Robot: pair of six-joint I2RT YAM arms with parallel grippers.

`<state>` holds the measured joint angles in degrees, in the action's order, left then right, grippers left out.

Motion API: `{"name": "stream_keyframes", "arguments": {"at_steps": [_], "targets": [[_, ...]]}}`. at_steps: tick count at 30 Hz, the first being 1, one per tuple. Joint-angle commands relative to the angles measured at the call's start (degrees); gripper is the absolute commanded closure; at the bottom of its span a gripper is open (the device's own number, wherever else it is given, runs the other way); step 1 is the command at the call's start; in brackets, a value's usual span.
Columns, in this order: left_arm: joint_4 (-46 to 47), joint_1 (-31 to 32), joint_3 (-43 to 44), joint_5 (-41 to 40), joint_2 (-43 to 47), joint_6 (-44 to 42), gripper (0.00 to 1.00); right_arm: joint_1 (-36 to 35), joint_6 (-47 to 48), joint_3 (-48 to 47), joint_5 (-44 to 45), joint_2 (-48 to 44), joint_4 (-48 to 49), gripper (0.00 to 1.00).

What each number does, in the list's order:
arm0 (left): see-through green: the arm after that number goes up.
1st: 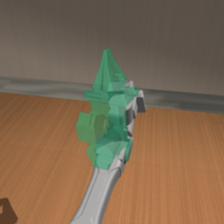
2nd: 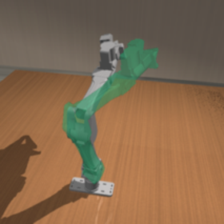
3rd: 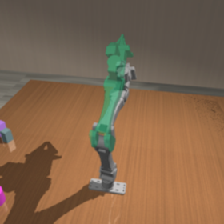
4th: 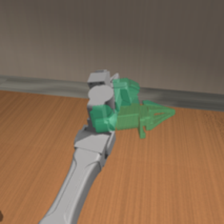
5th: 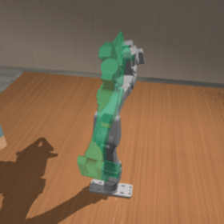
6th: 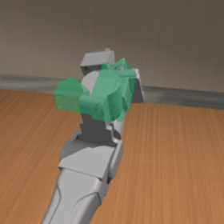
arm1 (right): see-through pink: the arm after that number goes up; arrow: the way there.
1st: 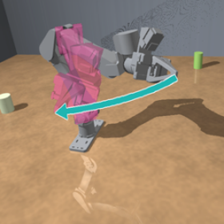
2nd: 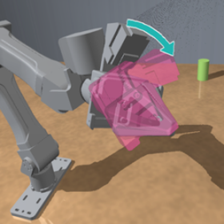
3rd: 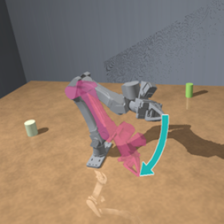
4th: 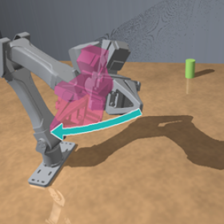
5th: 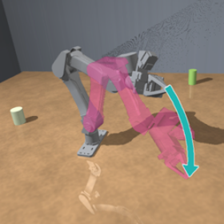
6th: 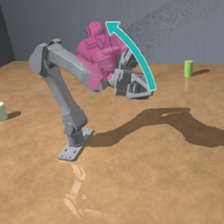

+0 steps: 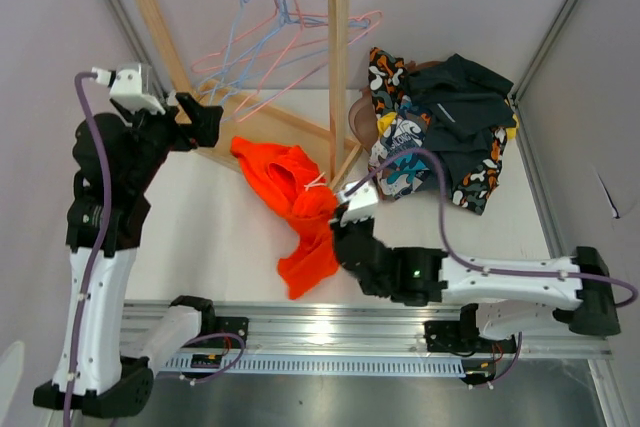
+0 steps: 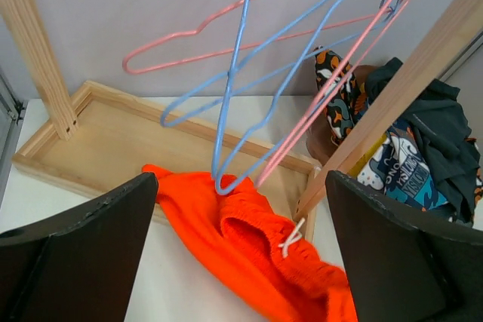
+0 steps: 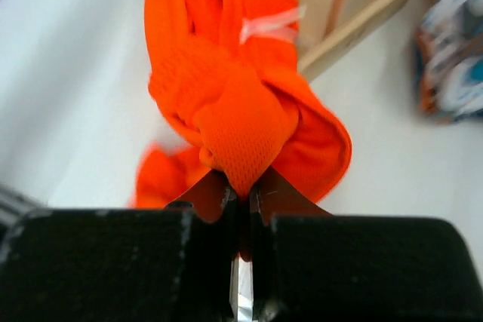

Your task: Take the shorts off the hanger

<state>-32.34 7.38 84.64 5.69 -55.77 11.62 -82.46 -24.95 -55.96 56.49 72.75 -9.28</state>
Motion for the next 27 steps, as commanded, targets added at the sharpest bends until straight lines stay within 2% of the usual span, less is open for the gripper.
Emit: {"name": "stream_keyframes", "arguments": {"at_steps": [1, 2, 4, 5, 7, 8, 10, 11, 12, 14, 15, 17, 18, 19, 21, 23, 27], "targets": [[2.10, 0.01, -6.04, -2.17, 4.77, 2.09, 0.01, 2.55, 17.74, -7.11, 10.49, -7.44, 9.25, 1.00], [1.93, 0.01, -6.68, -2.27, 5.49, 2.18, 0.01, 5.43, 21.48, -8.97, 8.83, -8.41, 13.80, 1.00], [1.49, 0.01, -7.73, -2.18, 6.89, 3.05, 0.01, 9.14, 30.51, -13.62, 6.37, -8.15, 16.12, 1.00], [1.05, 0.01, -8.08, -1.83, 7.25, 3.58, 0.01, 13.42, 33.10, -18.69, 2.96, -7.54, 17.79, 1.00], [1.49, 0.01, -10.18, -0.52, 8.21, 4.81, 0.01, 17.83, 37.59, -24.16, -0.14, -4.21, 19.21, 1.00], [2.18, 0.09, -10.81, 0.71, 9.18, 5.17, 0.01, 23.08, 40.13, -30.11, -4.07, -1.15, 19.21, 1.00], [2.98, 0.01, -13.00, 1.16, 9.89, 5.69, 0.01, 28.64, 40.68, -36.64, -8.04, 2.55, 17.99, 1.00], [3.16, 0.01, -13.36, 1.51, 10.41, 5.61, 0.01, 31.54, 39.90, -43.72, -9.98, 4.49, 15.63, 1.00], [3.16, 0.09, -13.88, 1.25, 10.59, 5.44, 0.01, 36.53, 39.72, -47.27, -13.82, 8.68, 14.74, 1.00], [3.07, 0.44, -14.59, 0.46, 11.20, 5.17, 0.01, 40.95, 39.19, -54.83, -16.49, 13.10, 11.76, 1.00], [3.07, 0.88, -14.68, -0.59, 11.29, 5.17, 0.01, 44.80, 39.10, -62.52, -18.41, 15.47, 10.96, 1.00], [3.24, 2.02, -14.86, -1.03, 11.38, 4.82, 0.01, 48.51, 37.79, -70.47, -20.27, 22.85, 7.10, 1.00], [2.98, 2.72, -14.77, -1.73, 11.21, 4.73, 0.01, 51.92, 37.35, -78.69, -22.19, 25.48, 6.04, 1.00], [2.81, 3.08, -14.77, -1.83, 11.03, 4.56, 0.01, 53.61, 36.82, -82.77, -23.17, 30.91, 4.03, 1.00], [2.46, 3.61, -14.42, -2.61, 10.68, 4.38, 0.01, 56.43, 36.12, -92.51, -24.14, 36.03, 2.78, 1.00], [2.28, 4.22, -14.50, -3.14, 10.51, 4.20, 0.01, 59.86, 35.59, -93.80, -24.85, 40.53, 4.26, 1.00], [2.28, 4.49, -14.94, -4.64, 9.72, 4.11, 0.01, 65.74, 28.50, -86.00, -25.29, 42.03, 7.17, 1.00]]}}
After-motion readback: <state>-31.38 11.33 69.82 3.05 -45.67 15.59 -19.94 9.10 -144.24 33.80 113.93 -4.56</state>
